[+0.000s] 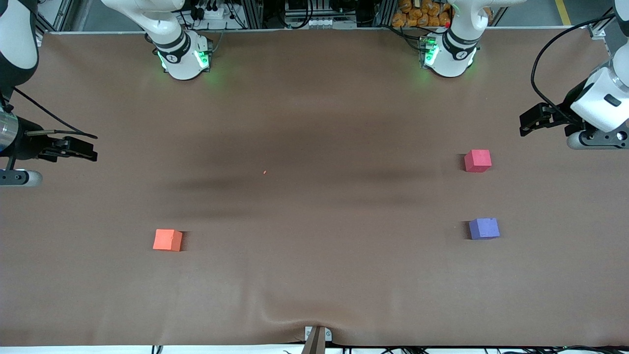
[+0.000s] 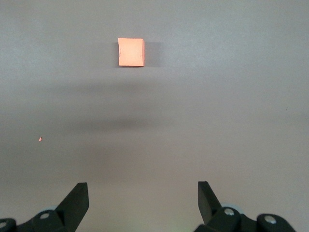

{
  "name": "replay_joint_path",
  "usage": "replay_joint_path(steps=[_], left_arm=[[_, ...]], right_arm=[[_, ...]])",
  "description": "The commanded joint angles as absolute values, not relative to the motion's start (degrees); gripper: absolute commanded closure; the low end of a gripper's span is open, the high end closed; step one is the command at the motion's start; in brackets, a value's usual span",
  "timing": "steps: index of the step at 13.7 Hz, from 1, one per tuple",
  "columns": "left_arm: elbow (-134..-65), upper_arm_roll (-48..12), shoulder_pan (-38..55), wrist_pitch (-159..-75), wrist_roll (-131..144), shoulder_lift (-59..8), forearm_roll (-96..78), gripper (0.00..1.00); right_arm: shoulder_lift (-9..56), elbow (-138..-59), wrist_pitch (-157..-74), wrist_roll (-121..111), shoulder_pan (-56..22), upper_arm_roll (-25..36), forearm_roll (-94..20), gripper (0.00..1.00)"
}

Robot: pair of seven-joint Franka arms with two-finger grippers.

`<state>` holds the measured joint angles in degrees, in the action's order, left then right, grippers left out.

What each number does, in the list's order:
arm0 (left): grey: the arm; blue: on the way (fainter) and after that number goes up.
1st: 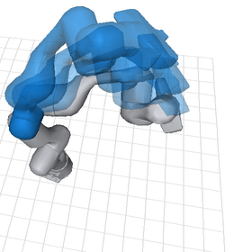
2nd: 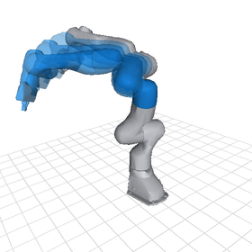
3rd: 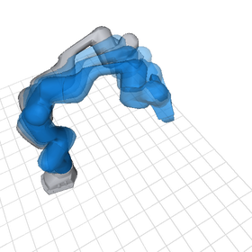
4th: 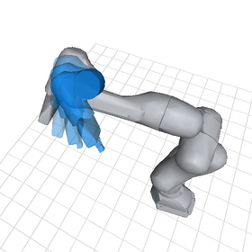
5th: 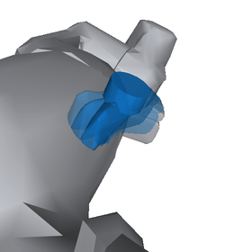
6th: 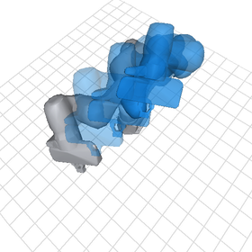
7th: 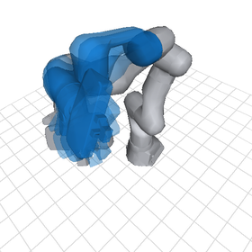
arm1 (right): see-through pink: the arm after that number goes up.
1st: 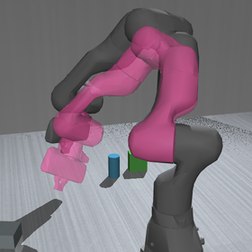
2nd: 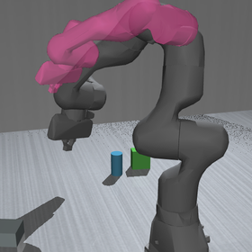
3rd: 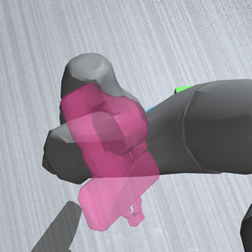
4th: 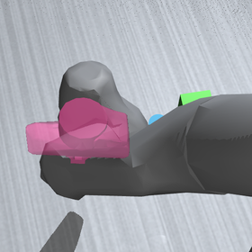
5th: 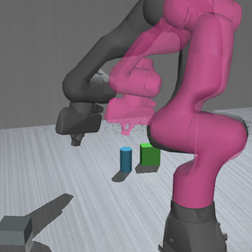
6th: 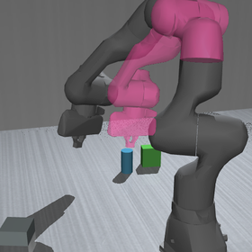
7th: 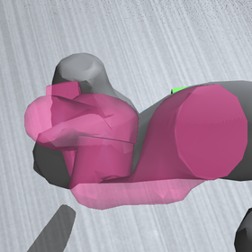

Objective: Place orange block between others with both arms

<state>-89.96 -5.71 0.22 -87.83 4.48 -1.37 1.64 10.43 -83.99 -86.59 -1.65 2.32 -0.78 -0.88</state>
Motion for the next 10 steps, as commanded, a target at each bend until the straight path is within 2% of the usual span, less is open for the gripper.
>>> replay_joint_path(steps=[1,10], left_arm=[[-89.56,-5.71,0.18,-88.24,3.16,-1.84,1.14,0.0],[-89.39,-5.71,-0.26,-88.15,3.16,-1.93,1.23,0.0]], right_arm=[[10.28,-84.2,-87.01,-1.14,2.11,-0.88,-0.88,0.0],[11.6,-84.29,-87.71,-1.14,1.58,-0.88,-0.97,0.0]])
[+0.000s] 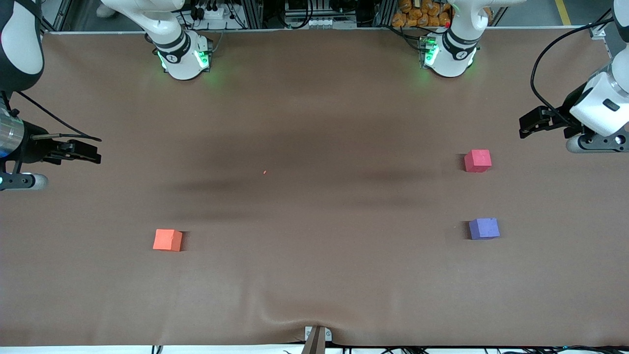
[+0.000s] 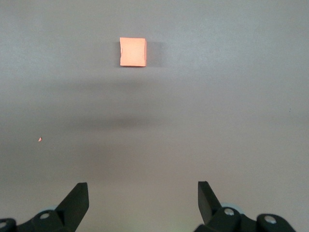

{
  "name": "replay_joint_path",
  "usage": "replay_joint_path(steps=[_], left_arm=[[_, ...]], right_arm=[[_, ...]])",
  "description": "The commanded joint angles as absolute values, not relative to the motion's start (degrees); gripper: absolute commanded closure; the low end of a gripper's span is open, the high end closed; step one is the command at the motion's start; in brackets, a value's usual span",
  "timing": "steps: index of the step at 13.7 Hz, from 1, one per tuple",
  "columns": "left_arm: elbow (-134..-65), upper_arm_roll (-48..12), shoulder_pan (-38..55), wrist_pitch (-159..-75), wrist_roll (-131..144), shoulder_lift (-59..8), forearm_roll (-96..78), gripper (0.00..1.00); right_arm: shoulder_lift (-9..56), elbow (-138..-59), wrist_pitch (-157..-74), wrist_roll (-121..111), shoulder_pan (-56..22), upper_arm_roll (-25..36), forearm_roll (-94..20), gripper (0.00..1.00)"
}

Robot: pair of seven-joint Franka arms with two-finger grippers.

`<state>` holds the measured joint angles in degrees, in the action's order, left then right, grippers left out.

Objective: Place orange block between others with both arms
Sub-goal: 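Reach the right gripper down to the orange cube and grasp it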

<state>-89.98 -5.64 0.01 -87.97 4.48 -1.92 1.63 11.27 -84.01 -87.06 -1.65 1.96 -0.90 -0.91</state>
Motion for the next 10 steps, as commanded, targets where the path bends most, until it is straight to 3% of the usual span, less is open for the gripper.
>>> replay_joint_path(steps=[1,4,5,6,7,8,9,10], left_arm=[[-89.21,-5.71,-0.09,-88.15,3.16,-1.85,1.23,0.0],[-89.38,-5.71,0.18,-87.98,3.16,-1.41,1.23,0.0],[-89.47,-5.71,0.0,-87.98,3.16,-1.49,1.23,0.0],[-89.65,-5.71,-0.09,-87.89,3.16,-1.41,1.23,0.0],[-89.56,-5.71,-0.35,-87.8,3.08,-1.49,1.23,0.0],[-89.65,-5.71,-0.35,-87.8,3.08,-1.41,1.23,0.0],[-89.56,-5.71,-0.35,-87.8,3.08,-1.41,1.23,0.0],[-89.47,-5.71,-0.35,-87.8,3.08,-1.49,1.23,0.0]], right_arm=[[12.38,-84.29,-88.15,-1.14,1.32,-0.88,-0.97,0.0],[17.12,-84.29,-92.0,-1.32,-0.43,-0.88,-1.05,0.0],[19.23,-84.29,-94.28,-1.32,-1.31,-0.88,-1.05,0.28],[21.51,-84.29,-96.66,-1.32,-1.75,-0.97,-1.05,0.44],[23.8,-84.29,-99.81,-1.23,-2.28,-0.88,-1.05,0.43],[26.08,-84.2,-102.45,-1.32,-2.55,-0.88,-1.05,0.18],[28.45,-84.11,-105.44,-1.23,-2.46,-0.88,-1.14,0.0],[30.56,-84.02,-108.25,-1.23,-2.55,-0.88,-1.14,0.0]])
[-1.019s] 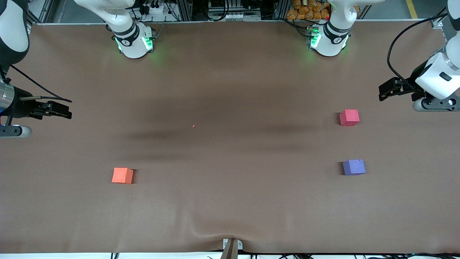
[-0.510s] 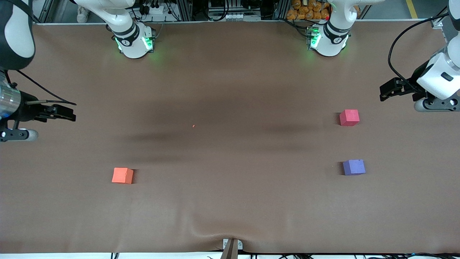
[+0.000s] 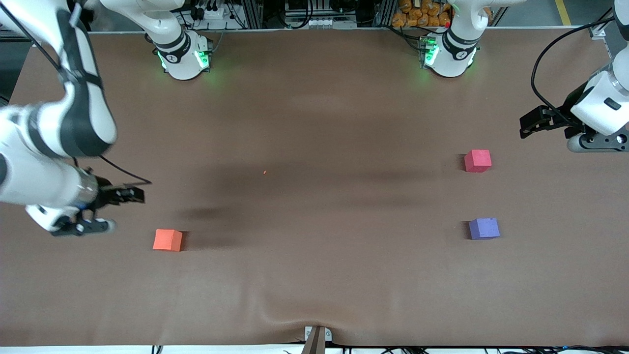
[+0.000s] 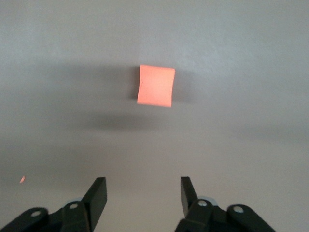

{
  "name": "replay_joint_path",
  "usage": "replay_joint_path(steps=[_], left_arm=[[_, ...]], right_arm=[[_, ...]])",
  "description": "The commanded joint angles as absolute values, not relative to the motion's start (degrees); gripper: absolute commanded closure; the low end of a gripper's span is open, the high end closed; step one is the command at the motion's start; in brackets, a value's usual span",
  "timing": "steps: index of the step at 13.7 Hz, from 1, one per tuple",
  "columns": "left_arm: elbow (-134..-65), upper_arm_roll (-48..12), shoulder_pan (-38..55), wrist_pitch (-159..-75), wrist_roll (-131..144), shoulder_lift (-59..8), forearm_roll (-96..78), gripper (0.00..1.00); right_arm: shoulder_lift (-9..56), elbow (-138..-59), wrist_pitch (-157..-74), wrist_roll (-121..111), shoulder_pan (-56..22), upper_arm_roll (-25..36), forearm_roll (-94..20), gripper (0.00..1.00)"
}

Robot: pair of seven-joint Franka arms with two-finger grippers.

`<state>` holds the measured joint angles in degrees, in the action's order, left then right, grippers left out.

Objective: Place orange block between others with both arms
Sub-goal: 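Reach the right gripper down to the orange cube and grasp it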

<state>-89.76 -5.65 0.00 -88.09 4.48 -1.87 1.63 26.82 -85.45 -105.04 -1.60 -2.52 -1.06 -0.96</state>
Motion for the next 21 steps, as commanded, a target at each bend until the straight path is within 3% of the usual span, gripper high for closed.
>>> replay_joint_path(steps=[1,5,14,15,17,18,19,21], left_arm=[[-89.47,-5.71,-0.35,-87.8,3.08,-1.49,1.23,0.0],[-89.47,-5.71,-0.26,-87.89,3.08,-1.67,1.23,0.0],[-89.38,-5.71,0.18,-88.07,3.16,-2.02,1.23,0.0],[-89.3,-5.71,0.18,-88.15,3.16,-1.93,1.23,0.0],[-89.3,-5.71,0.35,-88.42,3.16,-2.02,1.23,0.0],[-89.3,-5.71,0.44,-88.42,3.16,-2.02,1.23,0.0],[-89.21,-5.71,0.53,-88.42,3.16,-2.02,1.23,0.0],[-89.21,-5.71,0.27,-88.42,3.16,-1.85,1.23,0.0]], right_arm=[[32.5,-83.94,-110.63,-1.23,-2.46,-0.88,-1.14,0.0],[38.39,-83.76,-118.46,-1.41,-2.29,-0.88,-0.26,0.0],[44.47,-83.76,-125.15,-0.88,-2.2,-0.79,-0.09,0.0],[45.34,-83.76,-126.72,-0.97,-1.85,-0.79,-0.09,0.17],[46.14,-83.67,-128.84,-0.7,-1.67,-0.79,-0.52,0.71],[46.14,-83.58,-128.76,-0.53,-1.76,-0.88,-0.79,0.89],[45.71,-83.58,-128.5,-0.27,-1.67,-0.88,-1.23,0.97],[44.48,-83.58,-127.36,2.09,-2.89,-1.32,-1.41,0.99]])
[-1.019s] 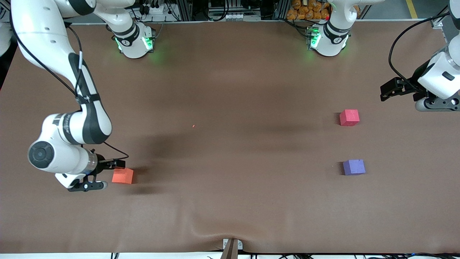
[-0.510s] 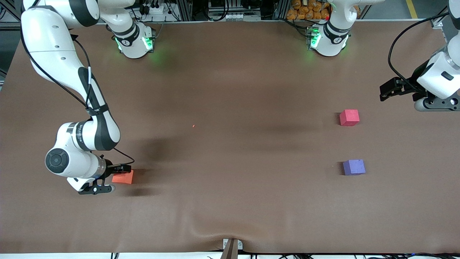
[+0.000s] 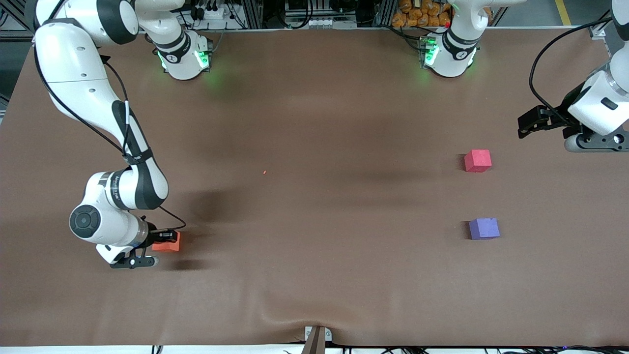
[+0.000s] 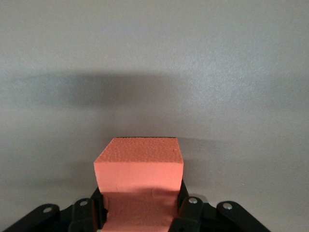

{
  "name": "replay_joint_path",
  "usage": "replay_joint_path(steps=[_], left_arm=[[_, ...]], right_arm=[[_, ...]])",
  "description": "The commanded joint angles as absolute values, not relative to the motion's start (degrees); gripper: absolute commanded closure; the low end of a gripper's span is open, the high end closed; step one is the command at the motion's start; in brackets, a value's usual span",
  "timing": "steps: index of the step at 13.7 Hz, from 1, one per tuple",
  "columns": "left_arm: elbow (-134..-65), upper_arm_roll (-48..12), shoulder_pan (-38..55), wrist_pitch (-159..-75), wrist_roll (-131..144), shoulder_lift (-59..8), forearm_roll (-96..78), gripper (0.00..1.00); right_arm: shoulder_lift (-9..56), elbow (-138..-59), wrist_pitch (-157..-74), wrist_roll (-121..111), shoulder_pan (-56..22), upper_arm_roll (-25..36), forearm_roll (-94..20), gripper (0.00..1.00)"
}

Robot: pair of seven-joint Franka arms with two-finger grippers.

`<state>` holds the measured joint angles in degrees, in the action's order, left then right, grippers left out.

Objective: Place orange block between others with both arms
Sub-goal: 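Lift the orange cube with the right gripper toward the table middle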

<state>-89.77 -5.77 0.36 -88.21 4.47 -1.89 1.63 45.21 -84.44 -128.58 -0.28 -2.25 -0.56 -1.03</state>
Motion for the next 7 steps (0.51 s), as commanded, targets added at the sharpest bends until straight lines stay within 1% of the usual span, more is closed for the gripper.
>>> replay_joint_path(steps=[1,2,3,7], left_arm=[[-89.3,-5.71,0.18,-88.33,3.16,-1.76,1.23,0.0],[-89.47,-5.71,0.0,-88.07,3.16,-1.67,1.23,0.0],[-89.47,-5.71,-0.26,-88.07,3.16,-1.67,1.32,0.0],[-89.39,-5.71,-0.18,-88.24,3.16,-2.02,1.32,0.0]], right_arm=[[43.52,-83.58,-125.09,3.24,-4.21,-2.36,-1.41,0.99],[42.81,-83.58,-123.07,4.12,-5.35,-3.5,-1.41,0.99],[41.76,-83.58,-122.79,5.44,-5.88,-5.43,-1.67,0.99],[40.78,-83.5,-123.66,16.05,-7.37,-16.06,-1.58,0.99]])
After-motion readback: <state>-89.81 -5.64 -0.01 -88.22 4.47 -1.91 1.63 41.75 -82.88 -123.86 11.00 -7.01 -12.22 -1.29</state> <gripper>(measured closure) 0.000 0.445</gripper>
